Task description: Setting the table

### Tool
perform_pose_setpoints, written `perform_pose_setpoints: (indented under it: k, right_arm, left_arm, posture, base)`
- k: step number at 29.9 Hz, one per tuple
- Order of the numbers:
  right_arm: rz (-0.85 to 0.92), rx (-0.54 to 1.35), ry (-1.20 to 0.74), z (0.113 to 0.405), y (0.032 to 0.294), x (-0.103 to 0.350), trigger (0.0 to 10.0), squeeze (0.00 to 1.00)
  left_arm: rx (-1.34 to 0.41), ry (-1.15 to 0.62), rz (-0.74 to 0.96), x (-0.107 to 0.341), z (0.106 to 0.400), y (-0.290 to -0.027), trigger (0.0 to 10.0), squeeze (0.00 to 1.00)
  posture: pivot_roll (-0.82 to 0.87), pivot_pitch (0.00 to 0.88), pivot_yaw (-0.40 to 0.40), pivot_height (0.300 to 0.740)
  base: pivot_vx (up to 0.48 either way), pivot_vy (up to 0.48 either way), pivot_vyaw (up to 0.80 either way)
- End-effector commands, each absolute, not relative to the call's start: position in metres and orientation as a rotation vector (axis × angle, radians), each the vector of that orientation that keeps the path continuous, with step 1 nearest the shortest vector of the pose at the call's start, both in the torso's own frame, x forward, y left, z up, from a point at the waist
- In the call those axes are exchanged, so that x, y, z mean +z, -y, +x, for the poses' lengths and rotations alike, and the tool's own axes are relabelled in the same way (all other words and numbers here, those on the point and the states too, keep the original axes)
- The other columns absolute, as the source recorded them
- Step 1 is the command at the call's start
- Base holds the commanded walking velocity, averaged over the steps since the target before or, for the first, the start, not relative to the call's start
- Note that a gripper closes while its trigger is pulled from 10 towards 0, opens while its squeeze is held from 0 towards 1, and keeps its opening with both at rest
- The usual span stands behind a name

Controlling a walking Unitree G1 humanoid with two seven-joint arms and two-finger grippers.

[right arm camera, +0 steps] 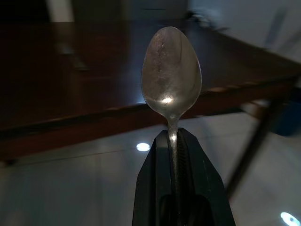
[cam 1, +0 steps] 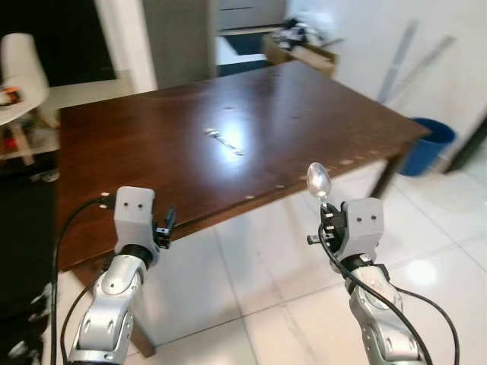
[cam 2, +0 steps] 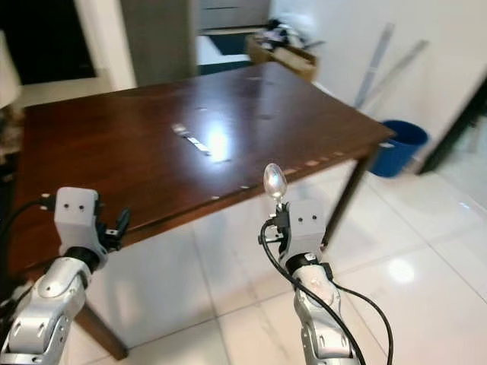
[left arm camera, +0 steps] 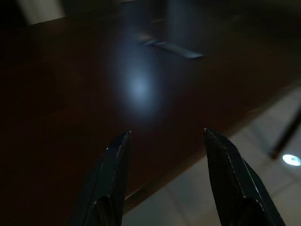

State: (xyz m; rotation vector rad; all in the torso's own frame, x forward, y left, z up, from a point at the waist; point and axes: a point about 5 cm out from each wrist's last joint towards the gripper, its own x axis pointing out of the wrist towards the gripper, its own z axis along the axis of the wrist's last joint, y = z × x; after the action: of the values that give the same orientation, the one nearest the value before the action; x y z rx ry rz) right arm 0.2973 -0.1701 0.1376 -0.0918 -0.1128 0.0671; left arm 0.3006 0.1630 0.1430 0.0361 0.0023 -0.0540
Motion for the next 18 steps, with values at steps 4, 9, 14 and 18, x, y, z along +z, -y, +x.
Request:
perform_pose_setpoints:
  k: [4, 9, 14, 18]
  right_arm:
    - [-0.082, 0.07, 0.097, 0.2962, 0.1688, 0.134, 10.0, 0.0]
    - [-0.083, 0.071, 0.098, 0.2966, 0.1688, 0.1341, 10.0, 0.0]
    - [-0.083, 0.072, 0.098, 0.2968, 0.1687, 0.1341, 10.0, 0.0]
    - [-0.084, 0.072, 0.098, 0.2967, 0.1687, 0.1341, 10.0, 0.0]
  left_arm:
    - [-0.039, -0.019, 0.046, 0.1389, 0.2996, -0.1674, 10.0, 0.0]
    - [-0.039, -0.019, 0.047, 0.1389, 0.3001, -0.1672, 10.0, 0.0]
    - [-0.041, -0.019, 0.046, 0.1387, 0.3006, -0.1667, 10.0, 0.0]
    - [-0.042, -0.019, 0.046, 0.1386, 0.3009, -0.1665, 10.0, 0.0]
  posture:
    - [-0.08, 0.0, 0.078, 0.74]
    - [-0.08, 0.0, 0.078, 0.74]
    - [-0.08, 0.0, 0.079, 0.74]
    - [-0.08, 0.0, 0.078, 0.74]
  base:
    - [0.0, 0.0, -0.8]
    - [0.0, 0.0, -0.8]
    - [0.0, 0.0, -0.8]
    - [0.0, 0.0, -0.8]
